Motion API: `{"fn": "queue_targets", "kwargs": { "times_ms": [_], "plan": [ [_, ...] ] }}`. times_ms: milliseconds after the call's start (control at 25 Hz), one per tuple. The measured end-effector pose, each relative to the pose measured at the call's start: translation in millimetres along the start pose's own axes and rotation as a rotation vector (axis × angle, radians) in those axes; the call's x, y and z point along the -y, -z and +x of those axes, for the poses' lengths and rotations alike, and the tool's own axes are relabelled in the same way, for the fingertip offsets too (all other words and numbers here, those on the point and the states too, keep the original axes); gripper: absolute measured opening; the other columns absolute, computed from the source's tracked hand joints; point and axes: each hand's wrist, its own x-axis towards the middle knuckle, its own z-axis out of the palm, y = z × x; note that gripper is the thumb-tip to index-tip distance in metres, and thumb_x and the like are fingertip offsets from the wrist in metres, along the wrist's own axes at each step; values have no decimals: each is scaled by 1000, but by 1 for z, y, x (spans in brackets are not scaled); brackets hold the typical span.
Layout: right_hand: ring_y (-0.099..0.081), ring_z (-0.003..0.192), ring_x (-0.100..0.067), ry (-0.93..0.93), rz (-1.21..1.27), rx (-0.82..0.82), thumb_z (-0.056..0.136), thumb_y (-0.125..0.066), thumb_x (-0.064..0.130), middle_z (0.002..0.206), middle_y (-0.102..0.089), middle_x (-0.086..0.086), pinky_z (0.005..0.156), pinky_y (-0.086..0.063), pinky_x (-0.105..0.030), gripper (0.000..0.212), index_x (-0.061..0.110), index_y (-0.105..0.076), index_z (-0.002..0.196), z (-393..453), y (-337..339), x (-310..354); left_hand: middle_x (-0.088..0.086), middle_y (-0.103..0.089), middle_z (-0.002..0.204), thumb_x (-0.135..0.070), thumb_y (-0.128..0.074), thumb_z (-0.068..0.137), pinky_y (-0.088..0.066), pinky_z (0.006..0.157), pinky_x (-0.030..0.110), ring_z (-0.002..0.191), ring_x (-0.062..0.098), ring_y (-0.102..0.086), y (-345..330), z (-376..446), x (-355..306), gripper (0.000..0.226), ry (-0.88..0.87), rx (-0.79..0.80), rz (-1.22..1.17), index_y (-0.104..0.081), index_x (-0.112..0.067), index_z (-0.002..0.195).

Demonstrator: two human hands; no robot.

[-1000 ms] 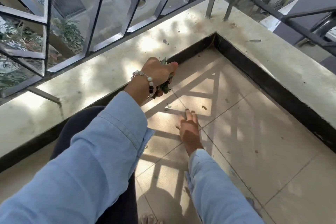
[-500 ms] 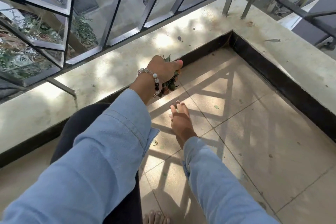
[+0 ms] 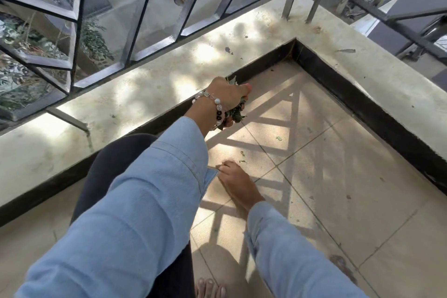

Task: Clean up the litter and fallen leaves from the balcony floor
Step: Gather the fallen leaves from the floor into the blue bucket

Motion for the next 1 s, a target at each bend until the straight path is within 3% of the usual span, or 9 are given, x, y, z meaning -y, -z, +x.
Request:
{"fn": "queue_targets", "kwargs": {
  "times_ms": [80,280,400,480,560,640,720,880,1000],
  "plan": [
    [-50,128,-25,140,-237,15,83,-69,5,126,-62,-10,112,-31,-32,35,5,-65,117,9,18,-30,11,-61,88,-41,-66,86,-44,50,25,63,23,-55,-3,4,0,47,-5,14,4,-58,1,107],
    [-21,143,-39,-13,-396,-64,97,-51,12,151,-36,-13,117,-11,-50,41,16,-49,137,29,67,-79,14,-63,94,-47,-65,83,-48,57,30,64,25,-57,-8,7,2,59,-11,77,21,-56,1,117],
    [-9,147,-28,-209,-467,99,103,-32,27,159,-16,-1,120,-11,-42,45,23,-30,148,29,83,-91,14,-59,85,-43,-63,89,-49,62,33,64,26,-56,-17,3,-3,55,5,107,29,-57,5,115],
    [-10,146,-29,-194,-322,19,103,-33,30,158,-18,-8,118,-7,-36,47,16,-32,148,20,74,-92,15,-58,81,-41,-61,91,-48,56,33,55,25,-53,-25,1,-6,55,39,129,4,-56,6,118],
    [-20,143,-30,-210,-189,-87,99,-41,35,154,-28,-13,116,-9,-33,49,12,-43,142,-7,58,-81,14,-57,74,-37,-60,92,-46,51,31,48,23,-49,-33,0,-10,48,84,143,-25,-56,7,112],
    [-41,129,-24,-285,-36,-127,98,-38,43,141,-44,-8,113,-29,-37,46,14,-47,134,-28,44,-70,13,-56,72,-35,-59,94,-44,47,28,47,22,-49,-39,-3,-15,39,111,151,-44,-54,3,105],
    [-54,105,-16,-335,-40,-209,101,-41,29,119,-55,-3,95,-48,-34,30,10,-53,121,-42,43,-66,14,-57,74,-33,-59,94,-46,48,29,49,23,-51,-46,-9,-22,36,96,158,-29,-48,-2,109],
    [-58,90,-19,-507,314,-449,93,-50,5,97,-64,-8,87,-47,-31,20,1,-69,98,-32,69,-64,12,-55,70,-32,-60,93,-48,49,27,48,21,-52,-60,-16,-28,32,76,181,-33,-44,-7,106],
    [-57,73,-5,-341,264,-439,89,-55,-6,81,-65,0,74,-51,-17,17,0,-71,89,4,74,-60,12,-54,72,-31,-61,93,-47,48,27,51,22,-51,-65,-15,-31,31,89,172,-48,-45,-5,100]
  ]
}}
